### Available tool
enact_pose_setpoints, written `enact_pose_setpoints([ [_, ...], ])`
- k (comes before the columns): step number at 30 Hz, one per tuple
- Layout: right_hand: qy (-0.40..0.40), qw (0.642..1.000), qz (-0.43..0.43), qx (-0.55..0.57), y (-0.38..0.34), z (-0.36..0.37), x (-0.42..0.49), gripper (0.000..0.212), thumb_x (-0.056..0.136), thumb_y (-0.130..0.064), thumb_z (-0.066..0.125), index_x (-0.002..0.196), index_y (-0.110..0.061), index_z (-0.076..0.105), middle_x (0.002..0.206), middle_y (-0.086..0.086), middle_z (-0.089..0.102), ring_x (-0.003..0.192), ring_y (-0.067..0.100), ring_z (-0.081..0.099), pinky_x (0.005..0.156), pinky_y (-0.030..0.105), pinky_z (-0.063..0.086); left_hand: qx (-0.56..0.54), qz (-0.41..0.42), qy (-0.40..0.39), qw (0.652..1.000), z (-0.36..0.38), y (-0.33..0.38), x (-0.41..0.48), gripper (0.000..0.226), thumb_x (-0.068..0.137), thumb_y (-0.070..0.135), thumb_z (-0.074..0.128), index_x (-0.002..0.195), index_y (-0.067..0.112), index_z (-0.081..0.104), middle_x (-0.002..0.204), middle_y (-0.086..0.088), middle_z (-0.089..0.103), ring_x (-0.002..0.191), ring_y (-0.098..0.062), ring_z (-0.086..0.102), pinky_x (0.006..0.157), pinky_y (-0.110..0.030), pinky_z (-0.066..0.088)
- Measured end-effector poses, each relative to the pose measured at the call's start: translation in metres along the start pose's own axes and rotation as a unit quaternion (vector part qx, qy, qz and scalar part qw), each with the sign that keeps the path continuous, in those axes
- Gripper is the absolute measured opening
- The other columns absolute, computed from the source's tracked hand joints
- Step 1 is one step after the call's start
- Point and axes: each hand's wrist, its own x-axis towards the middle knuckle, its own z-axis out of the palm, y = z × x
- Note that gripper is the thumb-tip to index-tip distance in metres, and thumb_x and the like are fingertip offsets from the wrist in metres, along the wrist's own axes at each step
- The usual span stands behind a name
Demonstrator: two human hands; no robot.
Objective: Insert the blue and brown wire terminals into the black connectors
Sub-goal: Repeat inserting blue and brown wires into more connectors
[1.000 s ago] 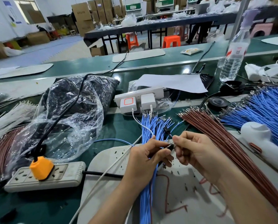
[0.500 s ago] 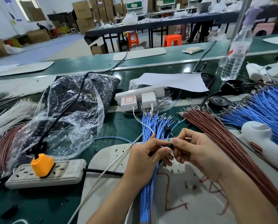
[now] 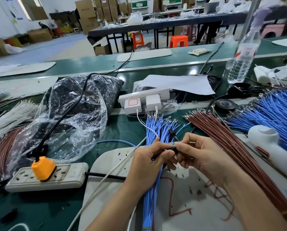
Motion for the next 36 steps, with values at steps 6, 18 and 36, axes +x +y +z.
enact_pose_setpoints([
  [6, 0.055, 0.991, -0.117, -0.026, -0.004, 0.009, -0.002, 0.011, 0.078, -0.011, 0.063, 0.081, -0.002, 0.057, 0.056, 0.009, 0.058, 0.048, 0.018, 0.051, 0.046, 0.022, 0.044, 0.041, 0.031, 0.049, 0.998, 0.002, 0.002, 0.0, 0.016, 0.082, 0.019, 0.065, 0.093, 0.03, 0.063, 0.072, 0.013, 0.07, 0.062, -0.006, 0.065, 0.069, -0.018, 0.051],
  [18, 0.067, 0.984, -0.163, -0.031, -0.001, 0.024, -0.009, 0.015, 0.085, 0.005, 0.06, 0.084, -0.007, 0.069, 0.067, 0.015, 0.069, 0.058, 0.025, 0.065, 0.057, 0.027, 0.055, 0.048, 0.04, 0.072, 0.995, 0.0, 0.001, 0.002, 0.027, 0.092, 0.017, 0.051, 0.1, 0.042, 0.053, 0.1, 0.016, 0.066, 0.097, -0.006, 0.063, 0.083, -0.018, 0.045],
  [36, 0.114, 0.953, -0.168, -0.224, 0.001, 0.014, -0.007, 0.013, 0.087, -0.007, 0.066, 0.074, -0.01, 0.065, 0.058, 0.006, 0.068, 0.047, 0.02, 0.064, 0.048, 0.023, 0.051, 0.155, 0.068, 0.054, 0.984, -0.003, -0.003, 0.002, 0.02, 0.083, 0.014, 0.066, 0.101, 0.018, 0.07, 0.09, 0.026, 0.065, 0.093, -0.005, 0.064, 0.085, -0.03, 0.051],
])
